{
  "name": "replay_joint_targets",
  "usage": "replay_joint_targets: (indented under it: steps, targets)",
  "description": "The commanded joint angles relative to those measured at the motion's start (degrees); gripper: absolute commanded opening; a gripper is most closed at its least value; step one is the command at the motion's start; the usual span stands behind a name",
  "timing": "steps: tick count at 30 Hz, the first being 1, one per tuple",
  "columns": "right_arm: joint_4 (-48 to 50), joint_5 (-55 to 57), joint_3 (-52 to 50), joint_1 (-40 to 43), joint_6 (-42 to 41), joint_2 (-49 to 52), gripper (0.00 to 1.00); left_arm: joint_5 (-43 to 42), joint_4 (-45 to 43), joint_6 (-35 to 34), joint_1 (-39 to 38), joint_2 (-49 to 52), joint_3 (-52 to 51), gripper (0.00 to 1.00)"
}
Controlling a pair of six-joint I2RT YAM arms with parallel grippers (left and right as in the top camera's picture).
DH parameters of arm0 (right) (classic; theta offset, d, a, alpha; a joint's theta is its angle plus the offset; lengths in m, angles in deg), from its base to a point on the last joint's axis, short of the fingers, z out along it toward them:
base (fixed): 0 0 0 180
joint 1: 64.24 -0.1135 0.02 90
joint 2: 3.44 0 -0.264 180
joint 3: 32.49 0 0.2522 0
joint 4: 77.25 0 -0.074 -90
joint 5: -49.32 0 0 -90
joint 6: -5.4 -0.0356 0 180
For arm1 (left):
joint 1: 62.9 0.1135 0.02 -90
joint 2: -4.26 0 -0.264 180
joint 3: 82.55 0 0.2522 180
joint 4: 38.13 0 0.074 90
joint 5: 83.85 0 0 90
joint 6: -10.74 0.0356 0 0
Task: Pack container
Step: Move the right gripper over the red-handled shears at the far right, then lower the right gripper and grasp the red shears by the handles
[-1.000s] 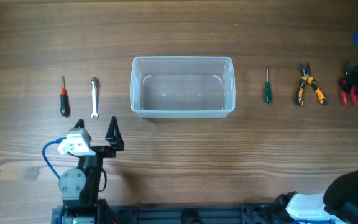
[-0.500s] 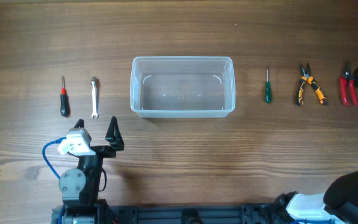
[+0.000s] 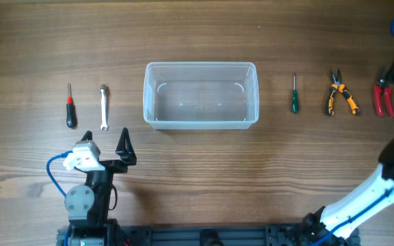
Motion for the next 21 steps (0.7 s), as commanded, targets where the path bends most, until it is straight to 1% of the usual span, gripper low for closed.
replay_joint_targets:
  steps: [1,4,15,21]
  targets:
    - [-2.91,4.87,7.65,-2.51,1.73,3.78,1.00,0.11,0.31,-0.55,0.35,-0.35,-0.28,1.00]
    - [-5.09,8.61,7.58,-3.52,1.79,5.53,1.00,0.11,0.31,-0.55,0.35,-0.35,-0.28,1.00]
    - [-6.27,9.70,7.43,-3.58,1.09,8.31,1.00,0.11,0.31,-0.55,0.35,-0.35,-0.28,1.00]
    - [-6.78,6.73,7.43,-3.72,0.22,8.31,1.00,0.11,0.31,-0.55,0.35,-0.35,-0.28,1.00]
